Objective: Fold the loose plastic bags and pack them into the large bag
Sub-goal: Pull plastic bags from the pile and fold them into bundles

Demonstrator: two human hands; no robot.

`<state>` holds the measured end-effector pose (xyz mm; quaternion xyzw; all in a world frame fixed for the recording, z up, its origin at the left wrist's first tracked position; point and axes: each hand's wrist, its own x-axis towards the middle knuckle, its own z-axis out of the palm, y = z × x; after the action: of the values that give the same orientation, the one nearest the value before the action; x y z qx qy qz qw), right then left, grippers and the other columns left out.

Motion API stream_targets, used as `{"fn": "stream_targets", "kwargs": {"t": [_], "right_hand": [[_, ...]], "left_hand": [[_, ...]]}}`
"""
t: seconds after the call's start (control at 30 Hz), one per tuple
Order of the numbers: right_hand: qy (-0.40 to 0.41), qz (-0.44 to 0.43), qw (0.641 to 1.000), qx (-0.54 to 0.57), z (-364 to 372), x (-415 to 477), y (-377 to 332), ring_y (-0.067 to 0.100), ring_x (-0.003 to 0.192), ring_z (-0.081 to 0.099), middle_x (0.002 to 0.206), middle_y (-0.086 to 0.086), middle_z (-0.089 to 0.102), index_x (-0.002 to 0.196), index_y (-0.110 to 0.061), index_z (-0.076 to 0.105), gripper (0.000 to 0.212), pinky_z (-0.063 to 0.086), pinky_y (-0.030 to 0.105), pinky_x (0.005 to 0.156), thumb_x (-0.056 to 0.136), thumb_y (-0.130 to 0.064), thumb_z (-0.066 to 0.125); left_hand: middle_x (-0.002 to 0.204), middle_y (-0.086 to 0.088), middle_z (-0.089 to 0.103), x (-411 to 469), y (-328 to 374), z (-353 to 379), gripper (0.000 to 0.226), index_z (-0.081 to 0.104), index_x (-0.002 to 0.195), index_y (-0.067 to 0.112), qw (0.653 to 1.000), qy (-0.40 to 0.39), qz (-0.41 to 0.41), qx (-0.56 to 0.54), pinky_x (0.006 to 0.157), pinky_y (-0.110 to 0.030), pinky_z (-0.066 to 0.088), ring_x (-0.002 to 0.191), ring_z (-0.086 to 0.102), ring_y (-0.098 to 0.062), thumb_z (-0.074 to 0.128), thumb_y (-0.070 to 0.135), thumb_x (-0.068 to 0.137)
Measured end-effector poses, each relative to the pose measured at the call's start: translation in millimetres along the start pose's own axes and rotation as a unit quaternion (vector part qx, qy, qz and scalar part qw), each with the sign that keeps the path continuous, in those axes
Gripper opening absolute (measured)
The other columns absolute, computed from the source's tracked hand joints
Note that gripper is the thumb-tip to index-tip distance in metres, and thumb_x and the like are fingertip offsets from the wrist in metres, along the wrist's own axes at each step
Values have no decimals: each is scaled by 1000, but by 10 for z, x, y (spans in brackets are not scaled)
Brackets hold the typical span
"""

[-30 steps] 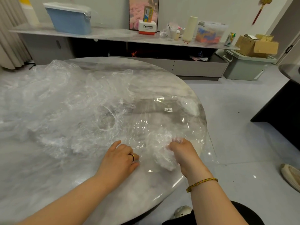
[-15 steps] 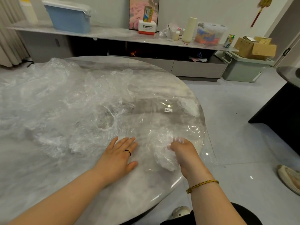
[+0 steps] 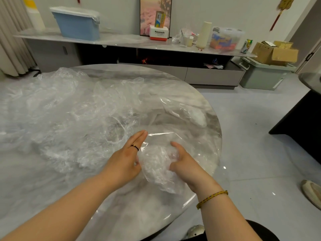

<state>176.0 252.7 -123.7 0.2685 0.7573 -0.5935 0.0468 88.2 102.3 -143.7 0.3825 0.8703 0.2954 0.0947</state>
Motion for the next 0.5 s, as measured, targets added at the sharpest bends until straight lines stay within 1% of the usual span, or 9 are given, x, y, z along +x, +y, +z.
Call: {"fn": "stream_targets", "kwargs": {"t": [0.07, 0.13, 0.2, 0.27, 0.33, 0.4, 0.47, 0.5], "right_hand": [[21, -5, 999, 24, 37, 6, -55, 14, 86, 54, 126, 2, 44, 146, -34, 13, 76, 50, 25, 76, 88, 8, 38], [53, -3, 997, 59, 57, 37, -71, 16, 93, 52, 130, 5, 44, 147, -33, 7, 78, 48, 26, 76, 89, 9, 38], [110, 0, 990, 93, 57, 99, -108, 15, 99, 46, 136, 7, 42, 147, -27, 7, 75, 44, 28, 86, 89, 10, 37], [157, 6, 979, 129, 47, 225, -145, 16, 100, 43, 135, 9, 42, 147, -21, 13, 68, 40, 30, 95, 90, 8, 36], [194, 13, 969, 152, 36, 396, -202, 21, 101, 45, 133, 12, 44, 145, -16, 19, 61, 39, 31, 97, 91, 6, 36], [232, 12, 967, 109, 9, 563, -248, 25, 106, 49, 126, 13, 47, 142, -11, 24, 57, 38, 30, 97, 89, 6, 38], [264, -3, 963, 53, -33, 706, -270, 27, 108, 51, 116, 14, 50, 138, -6, 29, 53, 39, 30, 95, 88, 7, 40], [275, -4, 961, 19, -45, 768, -268, 28, 111, 51, 117, 14, 50, 137, -5, 31, 51, 39, 30, 93, 88, 5, 42]], "left_hand": [[124, 39, -12, -43, 32, -30, 81, -8, 131, 41, 999, -15, 1, -29, 75, -1, 37, 104, 55, -9, 52, 5, 89], [124, 40, -10, -78, 69, -55, 79, -8, 122, 46, 999, -25, 4, -47, 74, 5, 33, 100, 56, -6, 52, 7, 90], [121, 43, -12, -95, 104, -68, 79, -7, 120, 49, 997, -33, 8, -62, 75, 6, 33, 96, 56, -5, 52, 8, 90], [118, 47, -14, -117, 114, -83, 80, -7, 118, 52, 996, -39, 19, -77, 79, 4, 33, 101, 49, -2, 53, 8, 89], [118, 47, -13, -155, 142, -115, 82, -7, 116, 54, 995, -44, 28, -82, 81, 4, 32, 105, 43, 5, 54, 8, 89], [118, 48, -13, -196, 168, -134, 82, -8, 115, 56, 996, -51, 26, -74, 82, 4, 32, 102, 44, 13, 54, 9, 89], [117, 50, -13, -233, 178, -142, 82, -10, 114, 57, 995, -66, 15, -68, 82, 5, 32, 99, 46, 9, 53, 11, 90], [117, 50, -13, -254, 160, -143, 82, -11, 113, 58, 995, -75, 7, -67, 82, 5, 31, 100, 47, 6, 52, 11, 90]]}}
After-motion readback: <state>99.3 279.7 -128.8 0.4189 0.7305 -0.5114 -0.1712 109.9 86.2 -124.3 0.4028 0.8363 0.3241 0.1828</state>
